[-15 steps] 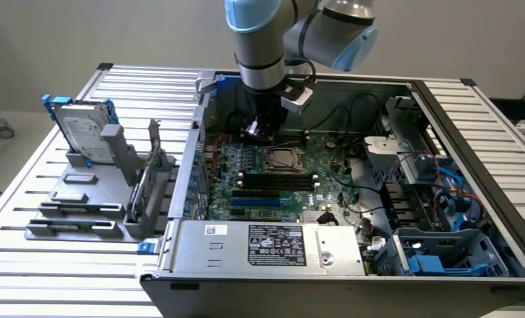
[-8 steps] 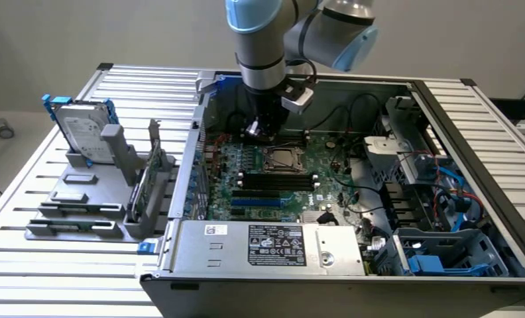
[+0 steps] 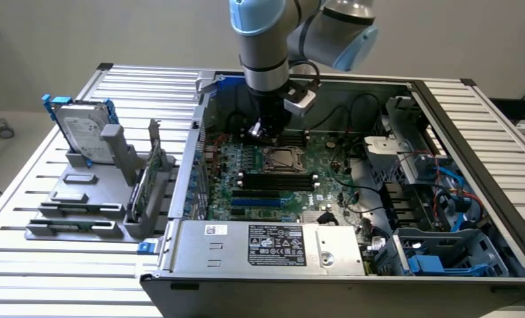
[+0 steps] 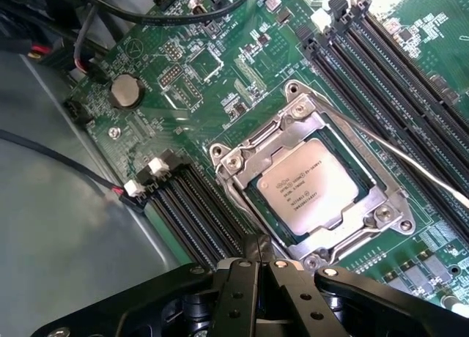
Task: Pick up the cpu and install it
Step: 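Install the first cpu locking lever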
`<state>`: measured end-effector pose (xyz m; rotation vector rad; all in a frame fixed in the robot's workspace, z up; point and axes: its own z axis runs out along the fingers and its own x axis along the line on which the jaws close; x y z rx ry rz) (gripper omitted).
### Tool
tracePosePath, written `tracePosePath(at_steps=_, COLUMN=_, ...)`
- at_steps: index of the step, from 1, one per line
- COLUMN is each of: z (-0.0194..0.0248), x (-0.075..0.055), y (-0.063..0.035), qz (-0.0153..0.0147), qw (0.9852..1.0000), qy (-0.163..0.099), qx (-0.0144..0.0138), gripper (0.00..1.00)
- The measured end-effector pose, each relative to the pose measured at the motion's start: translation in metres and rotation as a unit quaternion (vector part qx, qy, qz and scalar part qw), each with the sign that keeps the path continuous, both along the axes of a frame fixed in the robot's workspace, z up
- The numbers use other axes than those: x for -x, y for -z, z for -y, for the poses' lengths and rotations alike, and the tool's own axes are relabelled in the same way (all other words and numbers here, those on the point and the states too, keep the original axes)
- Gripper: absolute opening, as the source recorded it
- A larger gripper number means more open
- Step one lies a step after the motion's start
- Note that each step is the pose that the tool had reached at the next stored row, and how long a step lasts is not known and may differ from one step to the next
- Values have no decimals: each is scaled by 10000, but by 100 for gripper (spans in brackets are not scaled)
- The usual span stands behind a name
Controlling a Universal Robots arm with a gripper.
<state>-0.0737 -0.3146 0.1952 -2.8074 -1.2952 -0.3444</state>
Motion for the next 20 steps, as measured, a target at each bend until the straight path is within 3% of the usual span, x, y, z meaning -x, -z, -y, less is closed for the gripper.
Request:
tracePosePath(at_steps=13, z=-4, x=-22, y=3, qz=1, qw=9996, qy=287, qx=0, gripper=11)
tracePosePath(at_steps=20, z=-27, x=-22, y=0, qz=0, qw=9994, qy=360, qx=0, gripper=11)
